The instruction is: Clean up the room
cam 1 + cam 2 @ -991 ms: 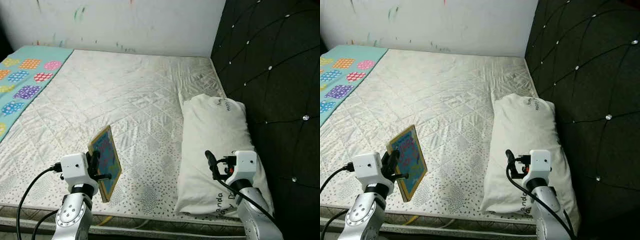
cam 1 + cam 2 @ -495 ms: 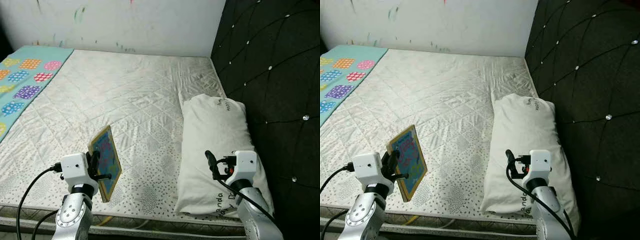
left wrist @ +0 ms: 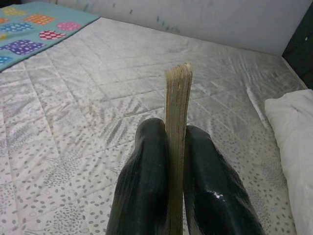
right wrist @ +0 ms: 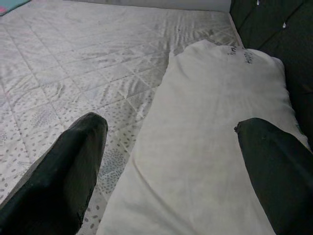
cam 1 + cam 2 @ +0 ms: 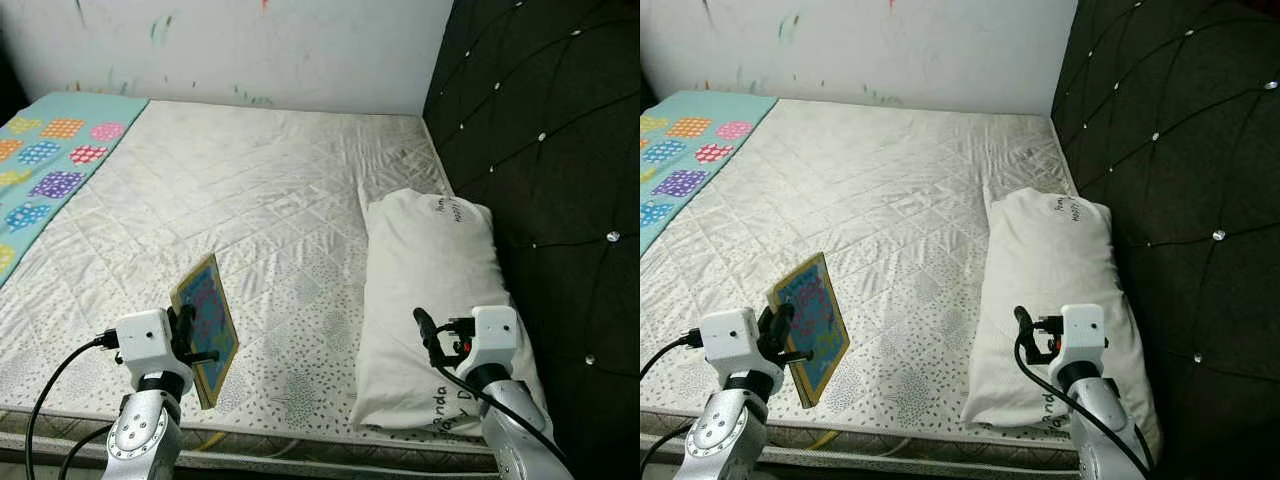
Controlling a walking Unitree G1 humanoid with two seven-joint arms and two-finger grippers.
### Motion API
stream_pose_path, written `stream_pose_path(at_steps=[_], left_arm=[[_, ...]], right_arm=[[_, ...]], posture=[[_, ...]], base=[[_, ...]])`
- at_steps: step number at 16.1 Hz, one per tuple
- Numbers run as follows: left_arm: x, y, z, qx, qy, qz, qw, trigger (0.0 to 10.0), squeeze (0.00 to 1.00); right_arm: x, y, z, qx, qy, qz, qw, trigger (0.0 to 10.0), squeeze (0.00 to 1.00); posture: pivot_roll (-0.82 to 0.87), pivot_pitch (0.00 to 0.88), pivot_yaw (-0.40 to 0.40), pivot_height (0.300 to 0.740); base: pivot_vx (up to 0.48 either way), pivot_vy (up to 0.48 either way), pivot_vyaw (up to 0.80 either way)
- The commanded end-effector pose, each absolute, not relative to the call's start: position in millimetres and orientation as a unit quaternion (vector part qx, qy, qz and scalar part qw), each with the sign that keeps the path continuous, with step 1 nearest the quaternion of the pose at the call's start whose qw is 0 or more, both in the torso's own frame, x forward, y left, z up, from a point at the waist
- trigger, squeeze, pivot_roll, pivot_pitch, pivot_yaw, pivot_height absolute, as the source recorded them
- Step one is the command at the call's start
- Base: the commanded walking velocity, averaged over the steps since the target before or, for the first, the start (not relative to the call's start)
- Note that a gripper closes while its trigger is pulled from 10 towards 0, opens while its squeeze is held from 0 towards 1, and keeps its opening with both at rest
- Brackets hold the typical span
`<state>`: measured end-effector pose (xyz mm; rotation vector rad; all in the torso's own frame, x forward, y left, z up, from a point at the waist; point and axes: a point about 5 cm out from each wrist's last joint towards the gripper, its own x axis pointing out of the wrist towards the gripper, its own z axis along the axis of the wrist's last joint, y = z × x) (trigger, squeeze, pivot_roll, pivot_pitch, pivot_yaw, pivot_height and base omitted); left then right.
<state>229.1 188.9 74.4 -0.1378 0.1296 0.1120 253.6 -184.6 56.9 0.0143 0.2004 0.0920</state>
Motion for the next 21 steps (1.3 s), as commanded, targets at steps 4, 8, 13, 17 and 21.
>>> stream_pose_path(at_steps=[4,8,13,17,21], left_arm=[[231.4,186.8,83.6,-0.063,0.045,0.050,0.996,10.0,0.00],[232.1,185.9,83.9,-0.063,0.044,0.050,0.996,10.0,0.00],[232.4,185.6,83.9,-0.064,0.044,0.051,0.996,10.0,0.00],[232.8,185.4,83.6,-0.064,0.045,0.050,0.996,10.0,0.00],[234.2,185.1,83.7,-0.064,0.044,0.050,0.996,10.0,0.00]], right_arm=[[253.5,-186.2,58.6,0.005,0.100,0.049,0.994,10.0,0.00],[253.6,-186.0,58.6,0.004,0.101,0.051,0.994,10.0,0.00],[253.7,-185.6,59.0,0.003,0.101,0.054,0.993,10.0,0.00],[253.7,-185.6,59.0,0.002,0.101,0.054,0.993,10.0,0.00],[254.8,-185.4,59.4,0.002,0.100,0.056,0.993,10.0,0.00]], posture=[[-0.08,0.000,-0.031,0.740],[-0.08,0.000,-0.032,0.740],[-0.08,0.000,-0.034,0.697],[-0.08,0.000,-0.034,0.656],[-0.08,0.000,-0.034,0.613]], base=[[0.000,0.000,0.00],[0.000,0.000,0.00],[0.000,0.000,0.00],[0.000,0.000,0.00],[0.000,0.000,0.00]])
